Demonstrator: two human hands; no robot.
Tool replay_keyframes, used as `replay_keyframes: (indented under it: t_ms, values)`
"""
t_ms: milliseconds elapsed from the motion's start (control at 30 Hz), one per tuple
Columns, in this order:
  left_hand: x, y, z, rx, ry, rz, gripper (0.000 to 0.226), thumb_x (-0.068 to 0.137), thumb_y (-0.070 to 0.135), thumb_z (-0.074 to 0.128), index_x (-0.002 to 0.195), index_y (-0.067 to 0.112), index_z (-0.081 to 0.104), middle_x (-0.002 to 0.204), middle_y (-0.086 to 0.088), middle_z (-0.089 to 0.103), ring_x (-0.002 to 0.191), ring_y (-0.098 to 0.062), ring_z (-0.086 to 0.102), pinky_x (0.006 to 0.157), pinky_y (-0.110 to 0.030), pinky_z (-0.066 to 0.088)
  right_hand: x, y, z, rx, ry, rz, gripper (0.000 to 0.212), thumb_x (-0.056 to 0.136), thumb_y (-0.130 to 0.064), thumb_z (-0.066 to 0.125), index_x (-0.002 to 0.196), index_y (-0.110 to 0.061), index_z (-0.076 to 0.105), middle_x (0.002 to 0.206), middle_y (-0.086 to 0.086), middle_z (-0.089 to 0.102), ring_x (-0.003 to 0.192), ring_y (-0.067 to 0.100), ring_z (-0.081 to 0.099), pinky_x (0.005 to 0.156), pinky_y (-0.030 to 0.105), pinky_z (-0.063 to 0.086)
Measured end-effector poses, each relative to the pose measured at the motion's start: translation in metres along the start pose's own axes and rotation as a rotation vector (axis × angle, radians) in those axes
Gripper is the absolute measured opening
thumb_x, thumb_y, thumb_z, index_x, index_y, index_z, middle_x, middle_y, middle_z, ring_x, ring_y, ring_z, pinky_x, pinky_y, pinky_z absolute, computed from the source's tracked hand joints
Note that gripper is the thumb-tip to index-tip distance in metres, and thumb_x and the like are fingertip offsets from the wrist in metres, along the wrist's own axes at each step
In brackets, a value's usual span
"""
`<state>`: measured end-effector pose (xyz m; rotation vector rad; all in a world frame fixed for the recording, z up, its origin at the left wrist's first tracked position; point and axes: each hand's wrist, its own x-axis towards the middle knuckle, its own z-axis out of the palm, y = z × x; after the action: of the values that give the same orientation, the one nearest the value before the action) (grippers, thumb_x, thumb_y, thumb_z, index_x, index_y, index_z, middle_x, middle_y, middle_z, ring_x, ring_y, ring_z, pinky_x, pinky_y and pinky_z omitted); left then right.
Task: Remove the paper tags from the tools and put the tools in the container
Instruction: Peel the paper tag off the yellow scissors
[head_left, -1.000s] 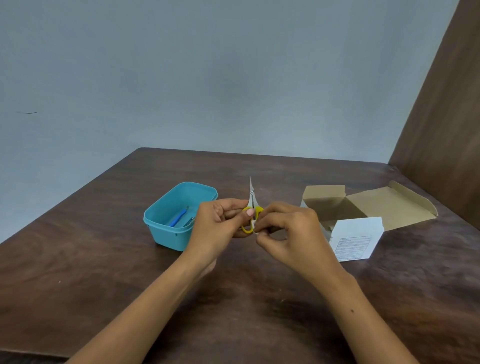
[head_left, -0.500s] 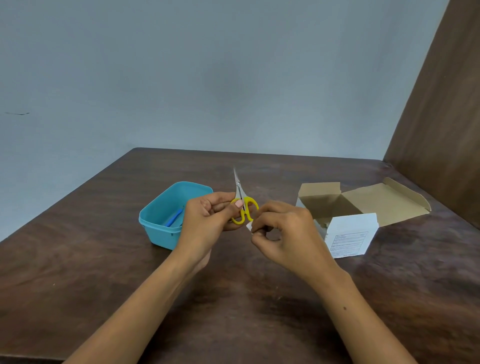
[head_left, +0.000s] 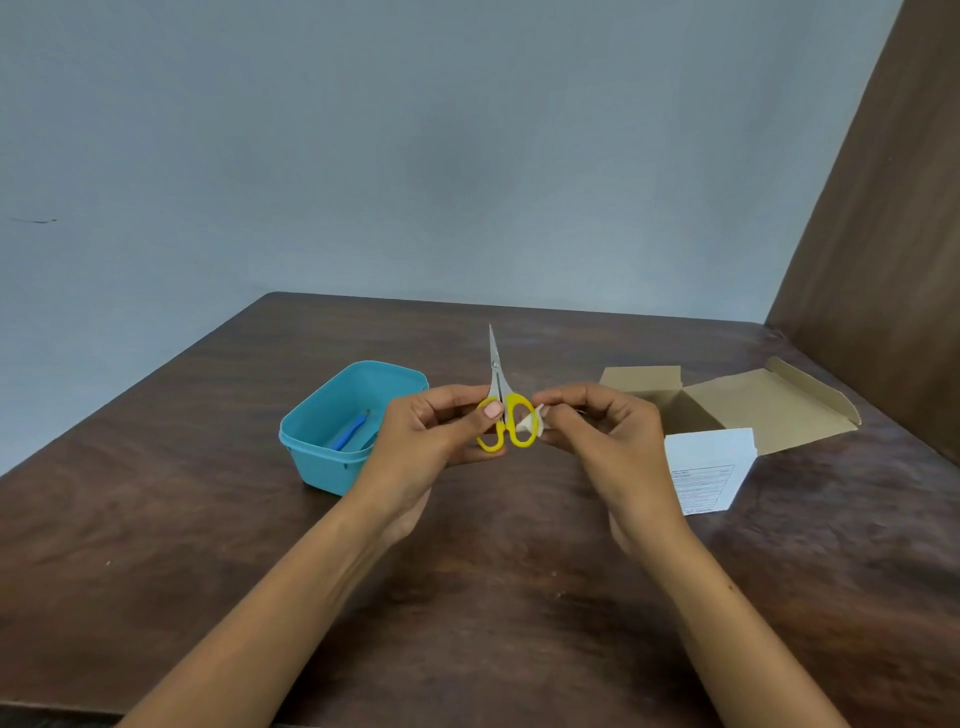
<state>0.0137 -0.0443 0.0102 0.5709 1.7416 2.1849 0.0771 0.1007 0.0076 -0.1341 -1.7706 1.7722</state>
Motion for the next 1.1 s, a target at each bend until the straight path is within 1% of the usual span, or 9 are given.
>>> replay_keyframes:
  t_ms: [133, 300, 433, 500, 667, 733, 867, 967, 1100]
  values:
    - [-0.002, 0.0, 0.004, 0.016, -0.018, -0.008, 0.024, 0.08, 0.008, 0.067, 0.103, 0.005, 0.071, 0.097, -0.017, 0.073, 0.08, -0.016, 0.067, 0.065, -0.022, 0.057, 0.0, 0.002, -0.001, 0.118, 0.06, 0.054, 0.012, 0.081, 0.004, 0.066, 0.086, -0.004, 0.073, 0.085, 0.012, 0.073, 0.077, 0.013, 0.068, 0.067, 0.02, 0.053]
    - [-0.002, -0.001, 0.003, 0.009, -0.023, -0.02, 0.025, 0.078, 0.008, 0.067, 0.102, 0.004, 0.071, 0.095, -0.014, 0.074, 0.079, -0.015, 0.069, 0.063, -0.022, 0.057, -0.001, 0.0, -0.003, 0.098, -0.037, 0.032, 0.014, 0.079, 0.001, 0.07, 0.089, -0.008, 0.073, 0.086, 0.007, 0.074, 0.082, 0.013, 0.07, 0.069, 0.02, 0.053]
    - [0.0, -0.001, 0.002, -0.055, -0.008, -0.02, 0.034, 0.071, 0.013, 0.069, 0.103, 0.001, 0.07, 0.093, -0.014, 0.074, 0.079, -0.016, 0.07, 0.062, -0.023, 0.057, -0.001, -0.005, -0.009, 0.123, -0.161, 0.134, 0.02, 0.07, -0.015, 0.073, 0.09, -0.01, 0.073, 0.089, 0.008, 0.075, 0.085, 0.016, 0.071, 0.07, 0.024, 0.056]
    - [0.001, 0.0, 0.0, -0.102, -0.003, -0.029, 0.033, 0.068, 0.015, 0.069, 0.099, 0.002, 0.071, 0.087, -0.011, 0.074, 0.076, -0.014, 0.069, 0.06, -0.023, 0.057, -0.002, -0.006, -0.008, 0.12, -0.188, 0.165, 0.021, 0.069, -0.013, 0.073, 0.09, -0.008, 0.073, 0.089, 0.009, 0.075, 0.086, 0.017, 0.071, 0.07, 0.024, 0.057]
    - [-0.002, -0.001, 0.001, -0.069, -0.073, -0.094, 0.032, 0.076, 0.009, 0.067, 0.106, -0.002, 0.069, 0.1, -0.023, 0.069, 0.08, -0.02, 0.066, 0.059, -0.022, 0.056, -0.004, -0.004, -0.001, 0.135, -0.044, 0.158, 0.014, 0.076, -0.001, 0.072, 0.087, -0.008, 0.073, 0.082, 0.006, 0.075, 0.078, 0.013, 0.071, 0.064, 0.019, 0.055]
    - [-0.003, -0.001, 0.002, -0.046, -0.073, -0.076, 0.034, 0.073, 0.011, 0.068, 0.105, 0.0, 0.07, 0.099, -0.021, 0.071, 0.078, -0.018, 0.068, 0.059, -0.022, 0.056, -0.004, -0.003, 0.0, 0.13, -0.014, 0.138, 0.013, 0.075, 0.0, 0.072, 0.086, -0.008, 0.073, 0.082, 0.007, 0.075, 0.077, 0.013, 0.07, 0.064, 0.019, 0.055]
    - [-0.002, -0.001, 0.002, -0.074, -0.007, -0.037, 0.03, 0.068, 0.014, 0.07, 0.096, 0.004, 0.072, 0.087, -0.01, 0.075, 0.076, -0.014, 0.07, 0.06, -0.023, 0.057, -0.007, -0.003, 0.001, 0.136, -0.104, 0.152, 0.014, 0.073, -0.004, 0.073, 0.086, -0.01, 0.074, 0.085, 0.01, 0.075, 0.082, 0.016, 0.071, 0.068, 0.022, 0.055]
    - [-0.001, 0.001, 0.002, -0.079, 0.005, -0.031, 0.026, 0.067, 0.014, 0.069, 0.092, 0.008, 0.073, 0.081, -0.005, 0.075, 0.073, -0.011, 0.07, 0.059, -0.023, 0.057, -0.005, -0.007, -0.004, 0.16, -0.173, 0.185, 0.022, 0.063, -0.014, 0.075, 0.085, -0.009, 0.075, 0.088, 0.012, 0.075, 0.086, 0.02, 0.071, 0.073, 0.024, 0.056]
    - [-0.002, 0.002, 0.001, -0.081, -0.032, -0.055, 0.03, 0.069, 0.013, 0.069, 0.097, 0.003, 0.072, 0.086, -0.01, 0.074, 0.073, -0.013, 0.069, 0.059, -0.022, 0.057, -0.001, -0.009, -0.008, 0.209, -0.216, 0.239, 0.023, 0.06, -0.012, 0.076, 0.083, -0.008, 0.076, 0.089, 0.014, 0.074, 0.086, 0.021, 0.071, 0.072, 0.024, 0.056]
